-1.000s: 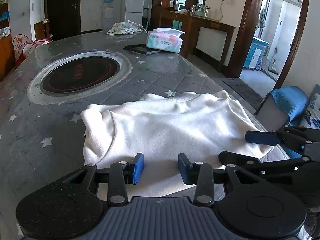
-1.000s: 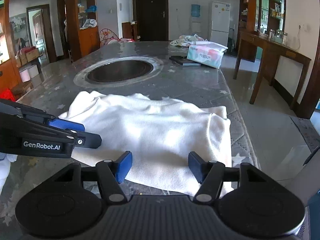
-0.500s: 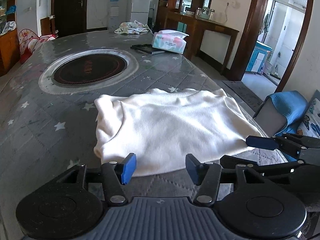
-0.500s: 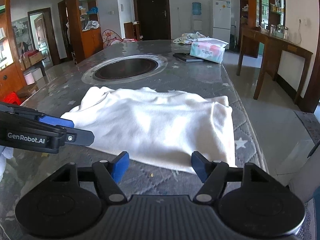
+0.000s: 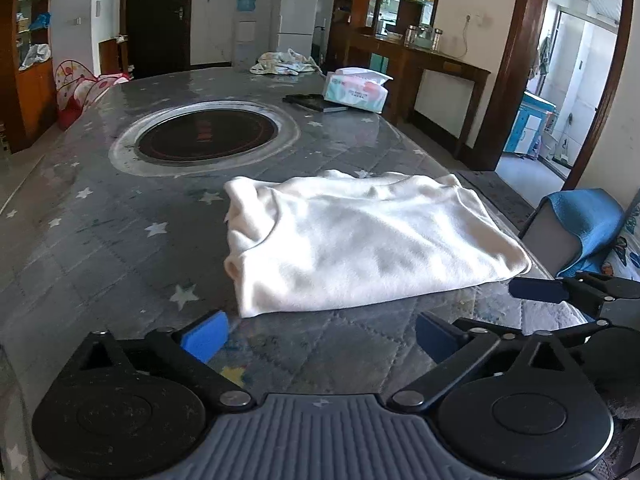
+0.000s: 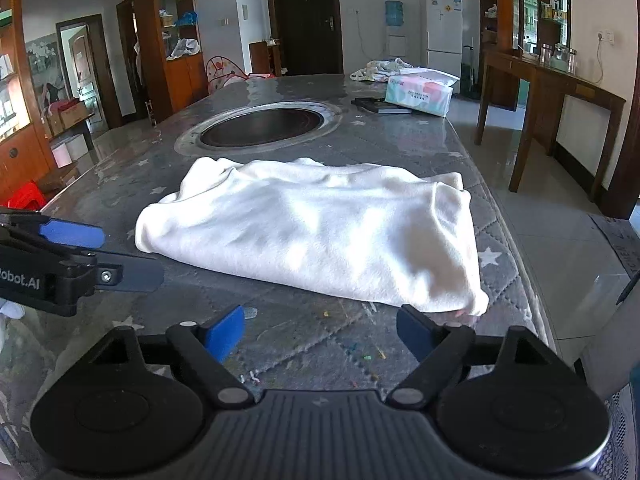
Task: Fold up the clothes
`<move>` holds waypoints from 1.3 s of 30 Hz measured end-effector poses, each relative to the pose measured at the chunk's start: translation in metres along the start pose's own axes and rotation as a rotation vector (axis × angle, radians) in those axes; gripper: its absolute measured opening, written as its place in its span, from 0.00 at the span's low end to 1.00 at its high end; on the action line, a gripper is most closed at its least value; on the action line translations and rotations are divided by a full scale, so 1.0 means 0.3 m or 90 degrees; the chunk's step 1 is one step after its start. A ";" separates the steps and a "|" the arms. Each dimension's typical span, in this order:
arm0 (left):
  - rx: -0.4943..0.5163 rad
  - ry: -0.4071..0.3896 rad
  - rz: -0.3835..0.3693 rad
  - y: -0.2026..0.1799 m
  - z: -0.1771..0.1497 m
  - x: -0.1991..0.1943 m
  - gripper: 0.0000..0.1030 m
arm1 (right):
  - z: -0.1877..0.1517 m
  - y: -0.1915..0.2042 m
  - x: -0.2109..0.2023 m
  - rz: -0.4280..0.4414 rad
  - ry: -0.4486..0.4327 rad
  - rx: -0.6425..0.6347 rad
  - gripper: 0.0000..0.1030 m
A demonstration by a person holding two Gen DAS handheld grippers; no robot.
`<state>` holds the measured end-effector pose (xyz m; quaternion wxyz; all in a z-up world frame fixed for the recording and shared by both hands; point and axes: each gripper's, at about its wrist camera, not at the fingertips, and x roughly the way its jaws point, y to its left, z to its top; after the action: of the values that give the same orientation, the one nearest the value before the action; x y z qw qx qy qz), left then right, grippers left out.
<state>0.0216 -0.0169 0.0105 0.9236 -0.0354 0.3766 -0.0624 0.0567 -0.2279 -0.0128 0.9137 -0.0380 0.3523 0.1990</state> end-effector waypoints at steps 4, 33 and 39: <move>-0.011 0.005 0.004 0.015 -0.016 -0.015 1.00 | -0.006 0.009 -0.008 -0.003 0.000 -0.001 0.89; -0.028 0.008 0.032 0.016 -0.083 -0.106 1.00 | -0.040 0.055 -0.060 -0.006 -0.006 -0.004 1.00; -0.029 0.011 0.030 0.007 -0.089 -0.106 1.00 | -0.050 0.057 -0.065 -0.005 -0.006 0.000 1.00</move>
<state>-0.0194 -0.0107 0.0133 0.9204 -0.0471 0.3867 -0.0326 0.0275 -0.2218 -0.0101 0.9161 -0.0384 0.3479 0.1957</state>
